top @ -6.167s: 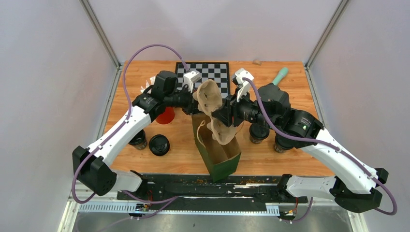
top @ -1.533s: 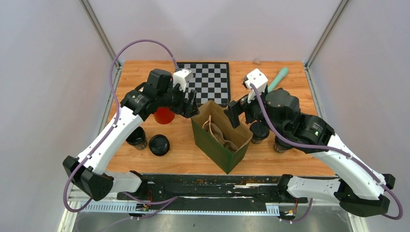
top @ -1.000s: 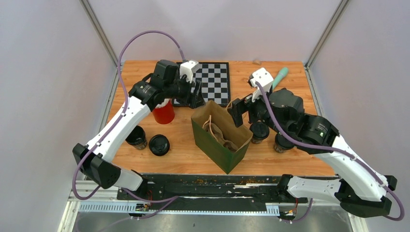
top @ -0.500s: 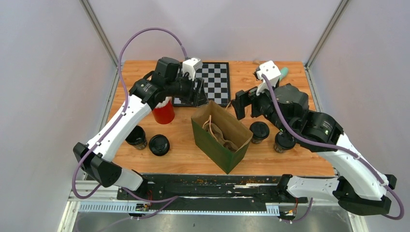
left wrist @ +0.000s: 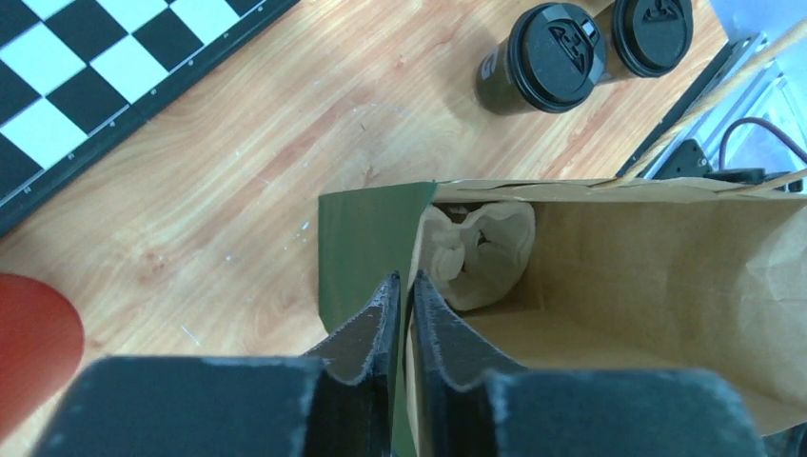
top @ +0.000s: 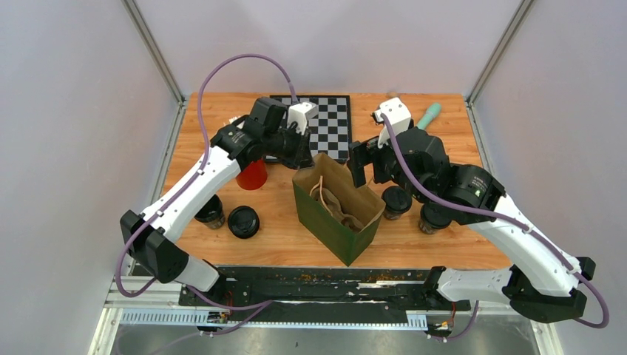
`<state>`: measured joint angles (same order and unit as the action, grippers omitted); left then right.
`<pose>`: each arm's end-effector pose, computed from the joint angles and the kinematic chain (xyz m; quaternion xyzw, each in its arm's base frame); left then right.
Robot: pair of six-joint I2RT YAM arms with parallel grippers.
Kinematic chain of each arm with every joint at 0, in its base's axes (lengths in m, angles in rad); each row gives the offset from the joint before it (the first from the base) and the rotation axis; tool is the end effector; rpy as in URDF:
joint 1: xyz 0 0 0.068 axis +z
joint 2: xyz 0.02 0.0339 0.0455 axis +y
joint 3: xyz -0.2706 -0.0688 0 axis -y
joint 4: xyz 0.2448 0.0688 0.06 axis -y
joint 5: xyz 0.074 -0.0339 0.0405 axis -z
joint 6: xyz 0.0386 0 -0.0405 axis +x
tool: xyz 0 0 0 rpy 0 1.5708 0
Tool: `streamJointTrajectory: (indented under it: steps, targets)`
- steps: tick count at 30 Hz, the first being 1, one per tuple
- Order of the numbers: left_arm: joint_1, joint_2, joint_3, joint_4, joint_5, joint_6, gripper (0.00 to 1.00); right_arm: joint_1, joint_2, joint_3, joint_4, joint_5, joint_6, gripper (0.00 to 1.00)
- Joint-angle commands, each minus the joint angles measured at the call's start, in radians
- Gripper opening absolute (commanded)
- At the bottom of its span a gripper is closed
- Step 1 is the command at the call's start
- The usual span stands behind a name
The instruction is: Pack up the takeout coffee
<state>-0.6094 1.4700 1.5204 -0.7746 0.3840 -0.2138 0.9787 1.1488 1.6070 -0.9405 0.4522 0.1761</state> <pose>0.2512 -0.1930 0.3822 0.2527 0.8621 -0.3208 0.2999 0.1248 0.1553 0.4720 -0.2188 0.8128 0.1147 0.5275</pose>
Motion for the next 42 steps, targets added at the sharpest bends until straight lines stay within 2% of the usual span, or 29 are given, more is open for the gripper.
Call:
streamJointTrajectory:
  steps: [1,2,3,10,15,22,26,30,33,37,42]
  targets:
    - [-0.014,-0.003,0.027,0.021,0.009,0.003,0.07,0.003,-0.028,-0.013,-0.03,0.016,0.032,0.96]
    - [-0.014,-0.006,0.033,0.021,-0.01,-0.006,0.01,0.003,-0.029,-0.015,-0.03,0.011,0.04,0.95]
    - [-0.013,-0.01,0.036,0.024,-0.025,-0.016,0.0,0.004,-0.028,-0.012,-0.03,0.002,0.049,0.95]
    - [-0.014,-0.043,0.036,0.151,-0.15,-0.153,0.0,0.001,-0.012,0.011,-0.069,-0.014,0.112,0.92]
    - [-0.013,-0.053,0.015,0.168,-0.212,-0.18,0.0,0.001,-0.006,0.01,-0.091,-0.002,0.12,0.92]
    - [-0.011,-0.061,-0.003,0.089,-0.286,-0.239,0.0,-0.028,0.004,0.049,-0.163,0.006,0.121,0.92]
    - [-0.011,-0.075,-0.004,0.033,-0.319,-0.285,0.07,-0.065,0.0,0.075,-0.194,-0.01,0.115,0.92]
    - [-0.01,-0.095,0.004,-0.03,-0.327,-0.323,0.34,-0.103,-0.001,0.074,-0.214,-0.01,0.121,0.92]
    - [-0.011,-0.111,0.003,-0.033,-0.321,-0.321,0.47,-0.12,-0.009,0.044,-0.206,-0.003,0.136,0.92]
    - [-0.009,-0.123,0.015,-0.068,-0.344,-0.321,0.58,-0.18,-0.04,-0.041,-0.179,-0.012,0.164,0.92]
    - [-0.002,-0.129,0.033,-0.095,-0.361,-0.249,0.63,-0.333,-0.08,-0.151,-0.093,-0.086,0.161,0.92]
